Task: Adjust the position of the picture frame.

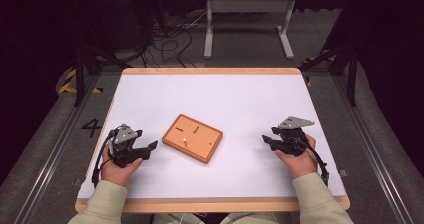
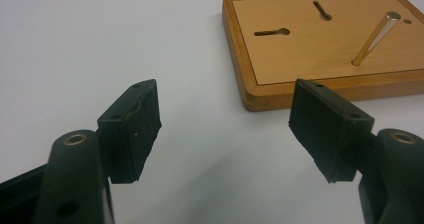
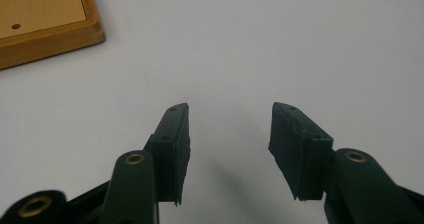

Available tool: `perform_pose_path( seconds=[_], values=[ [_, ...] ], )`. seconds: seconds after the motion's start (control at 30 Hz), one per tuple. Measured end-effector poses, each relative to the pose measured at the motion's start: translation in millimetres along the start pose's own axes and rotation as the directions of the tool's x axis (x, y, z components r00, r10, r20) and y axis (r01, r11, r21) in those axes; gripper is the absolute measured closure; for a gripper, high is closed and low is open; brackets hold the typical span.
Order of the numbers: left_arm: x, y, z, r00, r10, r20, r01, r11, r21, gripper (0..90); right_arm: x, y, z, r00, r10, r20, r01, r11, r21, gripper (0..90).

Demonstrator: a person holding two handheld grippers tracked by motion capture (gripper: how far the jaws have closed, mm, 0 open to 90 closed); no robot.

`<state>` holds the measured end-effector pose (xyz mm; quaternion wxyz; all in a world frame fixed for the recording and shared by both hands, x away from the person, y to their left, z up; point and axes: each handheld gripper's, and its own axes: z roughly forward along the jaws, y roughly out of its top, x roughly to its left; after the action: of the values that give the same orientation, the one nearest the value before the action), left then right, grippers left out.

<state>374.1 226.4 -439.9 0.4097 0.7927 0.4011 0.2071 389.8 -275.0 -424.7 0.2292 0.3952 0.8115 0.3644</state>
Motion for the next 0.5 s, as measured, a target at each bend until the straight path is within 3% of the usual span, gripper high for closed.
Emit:
perform_pose_path(
  seconds=[0.5],
  values=[
    [-2.2, 0.0, -0.4, 0.9986, 0.030, 0.043, -0.029, 0.9994, -0.019, 27.6, -3.6, -0.2, -7.0, 0.9995, -0.008, -0.029, 0.007, 0.998, -0.063, 47.0]
  ],
)
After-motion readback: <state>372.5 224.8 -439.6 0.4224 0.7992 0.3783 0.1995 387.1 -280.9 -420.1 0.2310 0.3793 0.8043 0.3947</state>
